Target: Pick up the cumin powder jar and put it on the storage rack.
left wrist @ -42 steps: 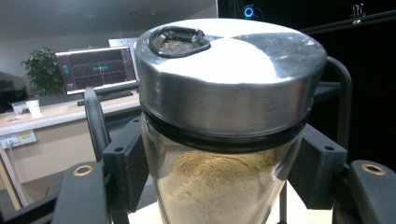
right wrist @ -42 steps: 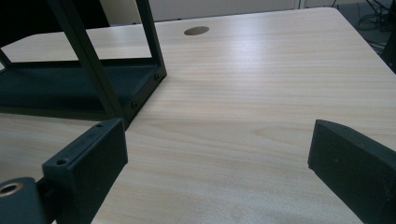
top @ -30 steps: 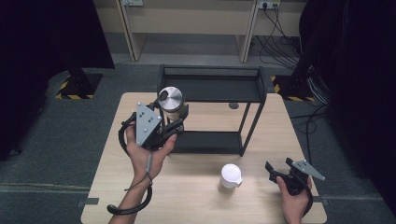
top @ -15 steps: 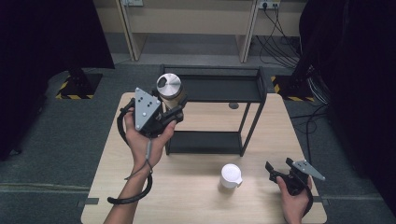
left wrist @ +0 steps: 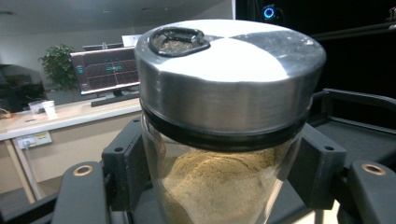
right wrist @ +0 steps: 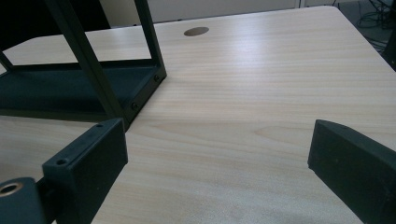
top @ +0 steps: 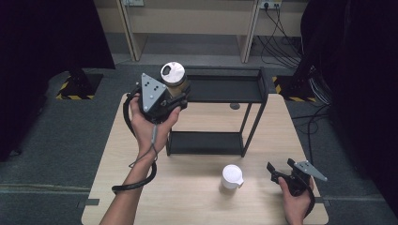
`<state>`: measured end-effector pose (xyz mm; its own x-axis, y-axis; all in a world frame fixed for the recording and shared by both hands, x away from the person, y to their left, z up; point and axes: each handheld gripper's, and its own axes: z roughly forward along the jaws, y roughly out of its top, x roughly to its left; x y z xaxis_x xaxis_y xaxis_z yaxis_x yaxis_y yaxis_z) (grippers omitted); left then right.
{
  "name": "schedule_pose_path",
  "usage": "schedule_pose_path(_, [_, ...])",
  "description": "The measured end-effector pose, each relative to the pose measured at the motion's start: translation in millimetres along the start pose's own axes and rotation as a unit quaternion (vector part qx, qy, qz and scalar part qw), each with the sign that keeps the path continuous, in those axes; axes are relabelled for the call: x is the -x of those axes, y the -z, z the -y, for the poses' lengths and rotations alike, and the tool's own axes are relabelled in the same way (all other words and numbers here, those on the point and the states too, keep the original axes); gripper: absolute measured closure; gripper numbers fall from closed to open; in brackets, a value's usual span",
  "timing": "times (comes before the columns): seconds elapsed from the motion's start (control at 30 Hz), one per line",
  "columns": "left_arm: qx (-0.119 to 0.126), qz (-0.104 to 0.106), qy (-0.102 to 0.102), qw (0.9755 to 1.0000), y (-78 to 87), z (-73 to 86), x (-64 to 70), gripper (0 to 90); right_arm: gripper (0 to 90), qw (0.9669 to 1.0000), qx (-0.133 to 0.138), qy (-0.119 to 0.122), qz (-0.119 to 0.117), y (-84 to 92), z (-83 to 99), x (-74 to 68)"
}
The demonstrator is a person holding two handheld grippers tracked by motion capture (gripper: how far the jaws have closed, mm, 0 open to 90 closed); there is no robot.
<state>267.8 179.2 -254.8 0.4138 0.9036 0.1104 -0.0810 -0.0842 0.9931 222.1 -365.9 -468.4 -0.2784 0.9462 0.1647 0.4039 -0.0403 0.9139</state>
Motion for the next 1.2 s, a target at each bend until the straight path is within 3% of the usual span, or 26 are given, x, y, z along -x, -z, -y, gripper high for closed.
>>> schedule_pose_path(0.23, [-0.022,-0.003,0.0,0.9998,-13.1,-10.7,-3.0,30.6,4.9,1.0,-0.001,0.001,0.0,-0.3,-0.5,-0.2])
schedule_pose_path(0.47, [-0.045,-0.005,0.008,0.999,-22.7,-11.7,-7.1,30.5,4.9,1.0,-0.002,0.001,0.0,-0.5,-0.8,-0.4])
schedule_pose_path(0.9, [-0.04,0.003,0.057,0.9975,-35.8,-3.8,-18.5,30.5,5.0,1.0,-0.003,-0.002,0.0,-0.5,-1.0,0.2])
schedule_pose_path(1.2, [-0.031,0.007,0.059,0.9977,-35.7,1.2,-20.7,30.4,5.0,1.0,-0.004,-0.004,-0.001,-0.8,-1.5,1.0])
